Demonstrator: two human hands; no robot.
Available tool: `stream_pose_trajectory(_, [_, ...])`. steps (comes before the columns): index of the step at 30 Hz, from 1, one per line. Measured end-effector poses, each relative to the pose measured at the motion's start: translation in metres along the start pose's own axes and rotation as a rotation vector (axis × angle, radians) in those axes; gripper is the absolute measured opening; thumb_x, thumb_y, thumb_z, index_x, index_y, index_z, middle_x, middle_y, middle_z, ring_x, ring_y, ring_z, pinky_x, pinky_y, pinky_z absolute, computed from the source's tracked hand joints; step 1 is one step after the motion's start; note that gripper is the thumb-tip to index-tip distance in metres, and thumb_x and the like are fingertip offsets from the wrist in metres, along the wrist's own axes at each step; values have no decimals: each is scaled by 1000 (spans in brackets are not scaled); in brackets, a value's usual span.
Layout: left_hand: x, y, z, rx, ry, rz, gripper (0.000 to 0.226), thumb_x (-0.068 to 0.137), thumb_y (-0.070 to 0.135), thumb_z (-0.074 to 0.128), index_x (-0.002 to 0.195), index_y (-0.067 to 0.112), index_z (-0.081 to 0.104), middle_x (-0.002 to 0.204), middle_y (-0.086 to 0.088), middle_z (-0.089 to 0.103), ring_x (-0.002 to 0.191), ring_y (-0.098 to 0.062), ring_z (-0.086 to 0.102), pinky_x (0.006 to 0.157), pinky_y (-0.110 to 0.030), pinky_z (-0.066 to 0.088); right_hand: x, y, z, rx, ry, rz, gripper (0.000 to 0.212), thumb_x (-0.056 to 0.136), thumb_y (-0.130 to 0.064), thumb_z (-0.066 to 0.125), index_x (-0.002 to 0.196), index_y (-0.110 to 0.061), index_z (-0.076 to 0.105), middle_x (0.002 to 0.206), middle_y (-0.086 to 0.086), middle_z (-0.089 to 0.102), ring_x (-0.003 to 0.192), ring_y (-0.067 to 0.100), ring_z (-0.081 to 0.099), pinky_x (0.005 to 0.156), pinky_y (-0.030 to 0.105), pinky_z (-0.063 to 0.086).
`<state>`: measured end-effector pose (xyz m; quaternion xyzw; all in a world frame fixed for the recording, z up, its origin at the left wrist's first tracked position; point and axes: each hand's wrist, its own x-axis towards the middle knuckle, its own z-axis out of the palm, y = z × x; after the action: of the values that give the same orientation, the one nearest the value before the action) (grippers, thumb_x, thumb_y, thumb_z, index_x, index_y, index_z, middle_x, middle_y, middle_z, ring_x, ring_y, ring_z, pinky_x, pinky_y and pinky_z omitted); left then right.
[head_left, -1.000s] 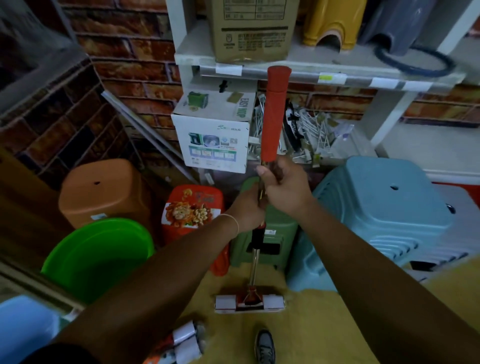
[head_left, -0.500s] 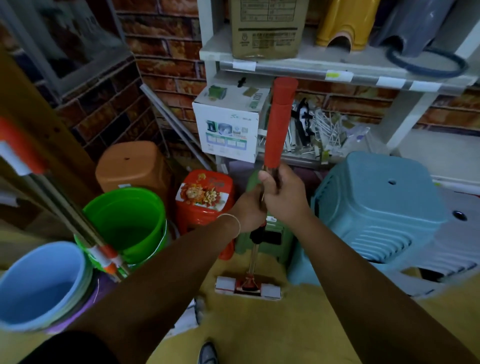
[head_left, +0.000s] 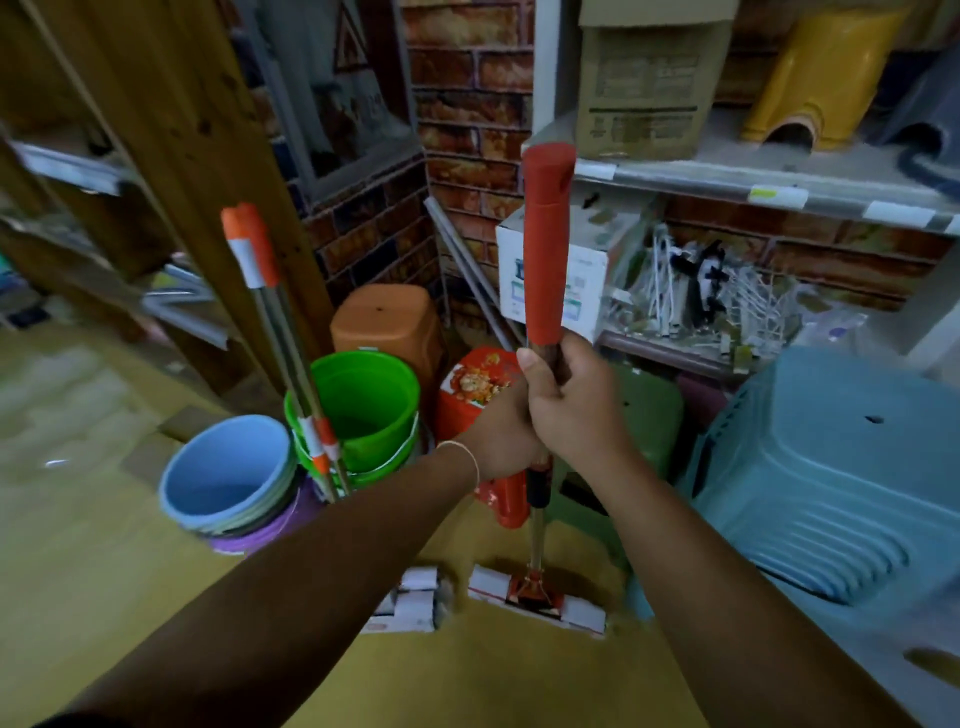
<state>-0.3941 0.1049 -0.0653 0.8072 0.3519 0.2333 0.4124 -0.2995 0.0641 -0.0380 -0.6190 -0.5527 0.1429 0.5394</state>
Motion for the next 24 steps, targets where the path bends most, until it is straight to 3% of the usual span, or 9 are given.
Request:
stream_pose_trajectory(2, [-9,9,-20,30,50,-9,17,82,15,48,92,8,60,85,-10,68,79,-22,65,74,-44,56,5,-24,4,-5,-5,-43,31,88,-50,53,102,-24,62,89,-1,66,90,22,63,81,42,54])
stream_pose_trajectory(4, [-22,18,-43,35,105,-14,15,87,15,51,98,12,60,90,-1,67,84,-12,64,76,-32,54,9,-48,10,42,-32,-84,27,88,-49,55,94,-23,62,80,-3,64,81,19,63,75,43,54])
stream_pose_trajectory(9, [-77,26,-103,-17,192,-105,32,83,10,53,113,2,62,103,-13,71,98,-25,67,83,-39,56,6,-103,46,164,-184,-134,11,90,-41,62,83,-33,61,79,-7,69,79,11,67,75,40,57])
stream_pose_trajectory(11, [-105,22,-125,-15,233,-159,26,86,4,52,109,-2,62,99,-14,70,93,-24,67,80,-35,54,-2,-123,73,205,-243,-148,12,88,-42,62,78,-34,61,77,-5,70,77,11,69,73,40,58])
stream_pose_trajectory(14, [-152,15,-157,-77,311,-201,12,90,5,54,100,9,60,81,6,64,71,1,59,64,-14,49,-22,-156,118,250,-315,-178,26,83,-51,58,85,-26,65,78,-1,71,77,14,69,73,42,58])
stream_pose_trajectory(15, [-168,10,-168,-114,332,-222,13,92,4,55,101,12,59,81,10,63,70,3,58,65,-13,48,-30,-168,132,268,-347,-176,29,83,-52,58,89,-24,66,79,-1,71,78,13,69,74,43,58])
stream_pose_trajectory(19, [-233,-13,-213,-128,393,-271,10,87,11,61,94,19,61,87,2,67,83,-9,61,77,-31,53,-66,-212,188,337,-420,-186,31,81,-53,58,89,-24,64,77,1,71,75,18,70,72,48,58])
stream_pose_trajectory(24, [-307,-50,-266,-73,464,-323,13,88,3,55,98,9,61,77,3,63,61,2,53,60,-19,44,-108,-270,256,369,-498,-189,37,74,-63,55,89,-30,62,78,5,71,76,24,70,73,53,58])
